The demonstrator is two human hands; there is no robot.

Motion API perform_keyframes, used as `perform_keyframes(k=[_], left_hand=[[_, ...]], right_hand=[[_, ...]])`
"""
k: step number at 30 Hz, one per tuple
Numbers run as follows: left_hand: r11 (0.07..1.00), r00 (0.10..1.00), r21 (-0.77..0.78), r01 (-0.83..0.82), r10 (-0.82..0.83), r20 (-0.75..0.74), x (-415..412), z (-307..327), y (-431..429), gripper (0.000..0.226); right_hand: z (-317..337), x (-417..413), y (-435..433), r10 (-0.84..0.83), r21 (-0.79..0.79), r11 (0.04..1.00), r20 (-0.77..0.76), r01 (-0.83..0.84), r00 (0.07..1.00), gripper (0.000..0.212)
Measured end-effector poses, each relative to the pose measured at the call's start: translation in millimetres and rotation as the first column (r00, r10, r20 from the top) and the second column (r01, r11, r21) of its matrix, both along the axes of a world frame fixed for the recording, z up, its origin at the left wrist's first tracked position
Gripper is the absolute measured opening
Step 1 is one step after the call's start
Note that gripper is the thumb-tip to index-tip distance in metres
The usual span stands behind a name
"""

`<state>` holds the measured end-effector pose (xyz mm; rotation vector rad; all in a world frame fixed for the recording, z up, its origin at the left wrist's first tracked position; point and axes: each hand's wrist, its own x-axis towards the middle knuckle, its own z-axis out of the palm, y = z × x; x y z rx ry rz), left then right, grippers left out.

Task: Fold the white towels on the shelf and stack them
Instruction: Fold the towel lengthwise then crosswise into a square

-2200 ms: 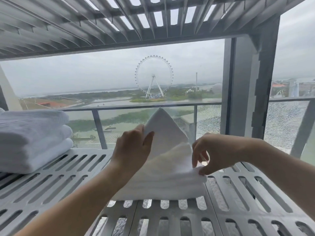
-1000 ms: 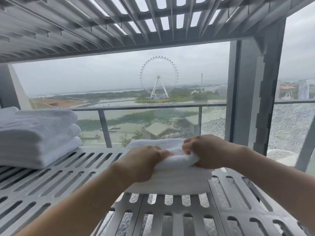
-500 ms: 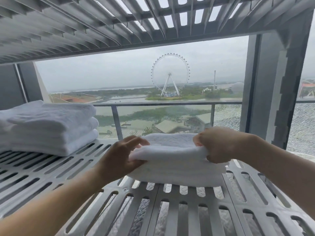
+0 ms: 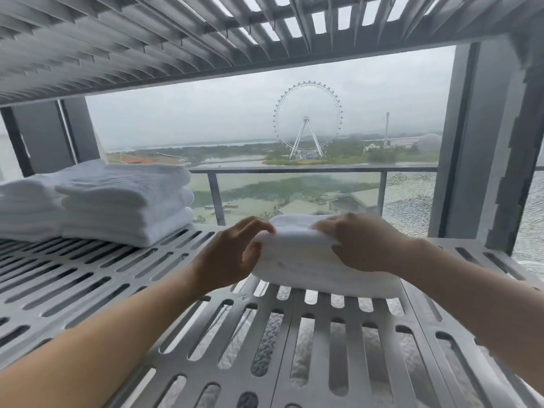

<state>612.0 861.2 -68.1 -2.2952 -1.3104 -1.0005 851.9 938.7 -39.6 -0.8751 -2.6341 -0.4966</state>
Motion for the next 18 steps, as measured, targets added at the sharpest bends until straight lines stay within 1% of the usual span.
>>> perform_keyframes(k=[1,2,3,5,8,10,12,13,15,16,18], left_hand=[[1.0,0.999,0.023,-0.019,0.02,-0.046,-1.5,-1.5,-0.9,0.026],[0.998,0.996,0.04,-0.038,0.041,-0.083,-3.2,-3.0,-2.0,0.024],[0.998,0.993,0.044,-0.051,0.055,-0.108,-4.6,-4.0,-2.5,0.023],[0.998,0.991,0.008,-0.057,0.057,-0.125,-5.5,-5.4,-0.7,0.027],[0.993,0.993,-0.069,-0.095,0.09,-0.07,-3.0,-8.9,6.2,0.044],[0.98,0.985,-0.115,-0.162,0.167,0.036,-0.1,-13.1,11.5,0.054],[0.956,0.948,-0.165,-0.244,0.27,0.166,6.0,-16.2,17.3,0.062],[0.937,0.918,-0.186,-0.296,0.333,0.214,10.5,-16.5,20.5,0.065],[0.899,0.868,-0.191,-0.393,0.432,0.244,19.8,-18.3,26.3,0.067],[0.89,0.859,-0.177,-0.421,0.454,0.239,23.1,-19.9,28.1,0.067],[0.892,0.862,-0.172,-0.417,0.449,0.234,25.9,-22.1,29.3,0.067]], right_hand=[[-2.1,1.1,-1.7,0.03,-0.121,0.992,0.038,-0.025,0.999,0.036],[-4.6,2.2,-4.4,0.051,-0.208,0.977,0.062,-0.037,0.997,0.033],[-6.5,3.1,-5.7,0.06,-0.236,0.971,0.073,-0.041,0.995,0.034],[-7.6,4.6,-4.6,0.063,-0.215,0.976,0.075,-0.046,0.995,0.04],[-6.1,3.9,-2.8,0.075,-0.183,0.981,0.057,-0.064,0.996,0.041],[-5.5,3.3,-2.8,0.083,-0.161,0.984,0.064,-0.071,0.995,0.043],[-5.8,2.8,-2.8,0.095,-0.16,0.984,0.068,-0.083,0.993,0.046],[-5.3,1.7,-3.4,0.086,-0.156,0.985,0.066,-0.075,0.994,0.048],[-5.2,-2.9,-6.6,0.038,-0.115,0.993,0.067,-0.031,0.997,0.054],[-6.9,-6.0,-8.5,0.004,-0.079,0.997,0.071,0.001,0.997,0.058],[-14.0,-11.7,-13.2,-0.064,-0.031,0.997,0.062,0.066,0.996,0.063]])
